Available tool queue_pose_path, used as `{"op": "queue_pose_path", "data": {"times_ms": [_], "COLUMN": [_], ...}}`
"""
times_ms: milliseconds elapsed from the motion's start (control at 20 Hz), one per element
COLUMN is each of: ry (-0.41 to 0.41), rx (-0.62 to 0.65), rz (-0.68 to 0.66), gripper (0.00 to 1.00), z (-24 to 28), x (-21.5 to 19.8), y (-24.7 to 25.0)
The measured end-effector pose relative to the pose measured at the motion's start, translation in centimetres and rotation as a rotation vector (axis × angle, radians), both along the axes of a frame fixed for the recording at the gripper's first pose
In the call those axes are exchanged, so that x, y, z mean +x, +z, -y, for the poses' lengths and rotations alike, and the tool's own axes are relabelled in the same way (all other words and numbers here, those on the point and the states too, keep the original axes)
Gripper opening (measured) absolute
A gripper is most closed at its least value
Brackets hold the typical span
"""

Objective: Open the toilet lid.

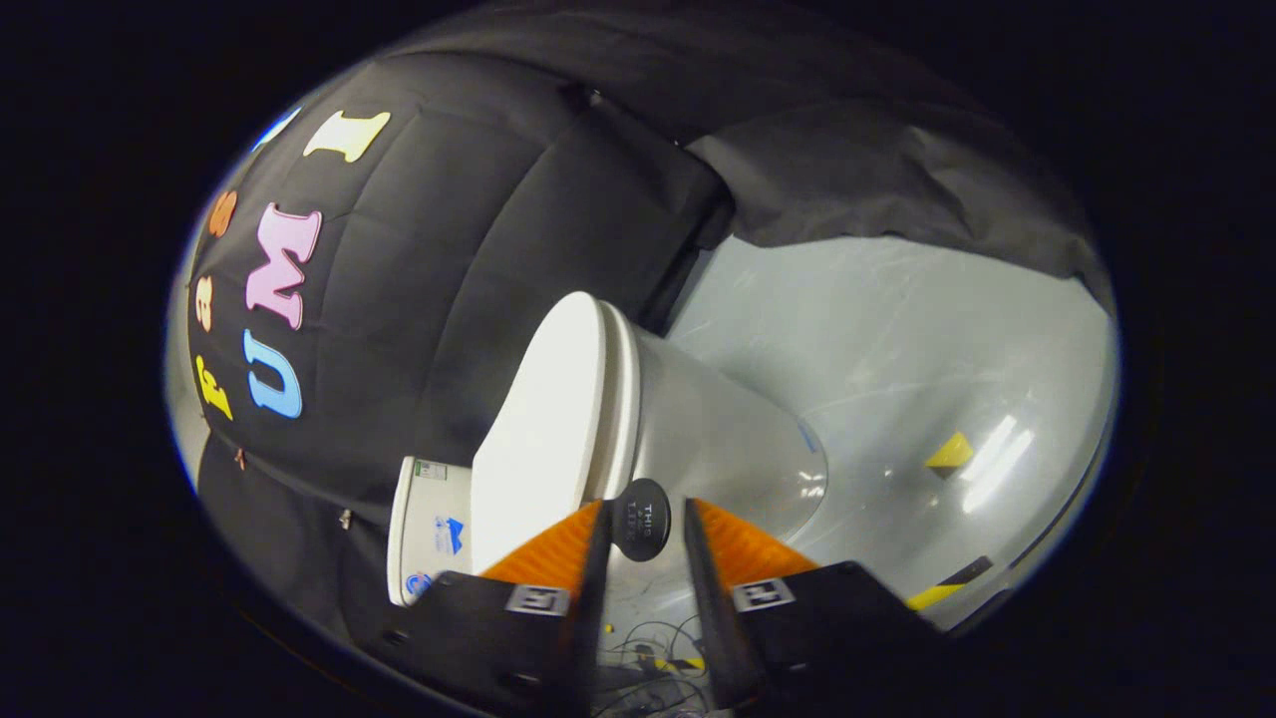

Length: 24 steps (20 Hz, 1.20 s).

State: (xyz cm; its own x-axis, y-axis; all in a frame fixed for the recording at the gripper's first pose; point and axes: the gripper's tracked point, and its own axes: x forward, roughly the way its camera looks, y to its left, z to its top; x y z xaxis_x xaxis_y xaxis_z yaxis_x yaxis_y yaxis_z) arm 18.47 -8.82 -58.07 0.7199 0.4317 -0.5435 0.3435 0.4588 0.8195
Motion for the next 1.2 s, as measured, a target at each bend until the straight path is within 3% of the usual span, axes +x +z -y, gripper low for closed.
{"op": "queue_pose_path", "data": {"times_ms": [50,200,650,1200], "ry": [-0.005,-0.045,-0.014,0.029], "rx": [0.035,0.107,-0.066,-0.355], "rz": [0.015,0.046,0.076,0.235], "gripper": [0.28,0.06,0.05,0.05], "z": [0.0,0.3,-0.1,-3.9], "x": [0.0,0.5,0.7,1.3], "y": [0.9,1.8,4.1,17.2]}}
